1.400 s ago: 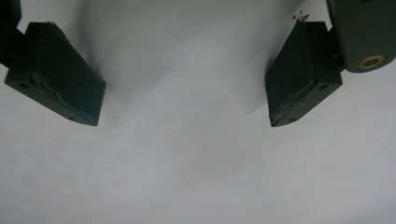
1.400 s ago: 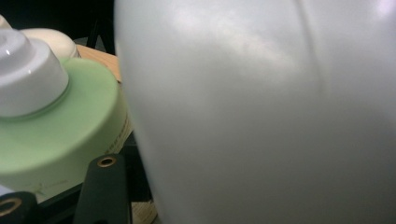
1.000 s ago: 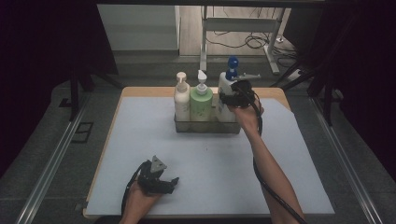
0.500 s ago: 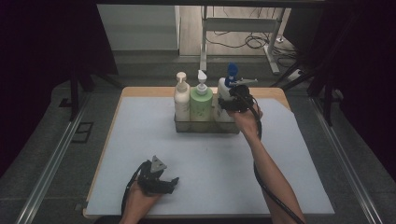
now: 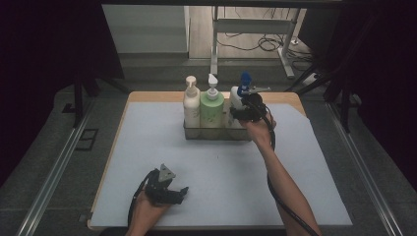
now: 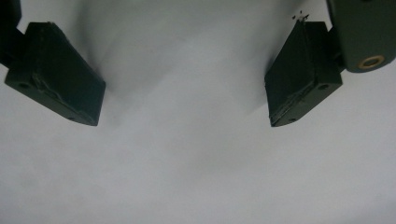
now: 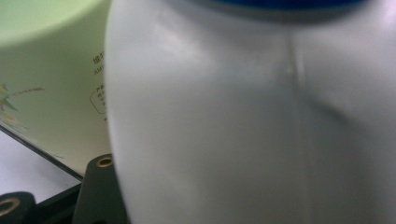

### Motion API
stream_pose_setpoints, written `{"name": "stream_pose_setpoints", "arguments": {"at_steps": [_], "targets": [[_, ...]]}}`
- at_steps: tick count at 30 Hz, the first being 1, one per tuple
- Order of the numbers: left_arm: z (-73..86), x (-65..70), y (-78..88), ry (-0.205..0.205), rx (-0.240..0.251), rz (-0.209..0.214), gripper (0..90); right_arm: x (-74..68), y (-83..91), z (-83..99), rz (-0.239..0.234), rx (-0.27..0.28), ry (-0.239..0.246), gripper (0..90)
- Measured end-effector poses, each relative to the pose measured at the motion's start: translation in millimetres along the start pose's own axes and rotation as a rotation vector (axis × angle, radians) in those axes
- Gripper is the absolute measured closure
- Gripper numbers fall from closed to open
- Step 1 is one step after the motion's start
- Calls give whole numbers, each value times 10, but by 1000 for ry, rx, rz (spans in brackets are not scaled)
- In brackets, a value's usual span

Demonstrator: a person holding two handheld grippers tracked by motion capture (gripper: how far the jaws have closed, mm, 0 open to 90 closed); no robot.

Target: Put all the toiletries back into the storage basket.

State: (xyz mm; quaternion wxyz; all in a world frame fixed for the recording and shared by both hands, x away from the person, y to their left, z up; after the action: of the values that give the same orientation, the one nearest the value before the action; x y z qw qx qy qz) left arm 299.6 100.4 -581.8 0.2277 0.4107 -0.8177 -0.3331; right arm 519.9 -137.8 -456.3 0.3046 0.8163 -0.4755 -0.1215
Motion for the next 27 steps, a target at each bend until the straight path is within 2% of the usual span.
{"name": "stream_pose_setpoints", "arguments": {"at_steps": [9,18,27], "targets": [[0,0,0,0,0,0,120,-11,-33,-2,-14,27,14,384],[0,0,0,0,0,0,119,37,-15,67,-25,27,11,305],[0,0,0,0,0,0,120,-1,90,160,-86,37,2,321]]}}
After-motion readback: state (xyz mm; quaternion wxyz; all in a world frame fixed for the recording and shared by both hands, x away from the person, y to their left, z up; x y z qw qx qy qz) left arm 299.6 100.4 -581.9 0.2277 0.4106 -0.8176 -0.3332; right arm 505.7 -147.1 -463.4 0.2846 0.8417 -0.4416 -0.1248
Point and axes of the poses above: each handheld gripper's, and its own axes: y roughly backward along the jaws, z roughly out of its underside, x roughly to its right, the point moved 8 cm from there along -y, roughly forward along the jaws, and after that the axes turned 6 degrees about y, right-handed, at the moved point
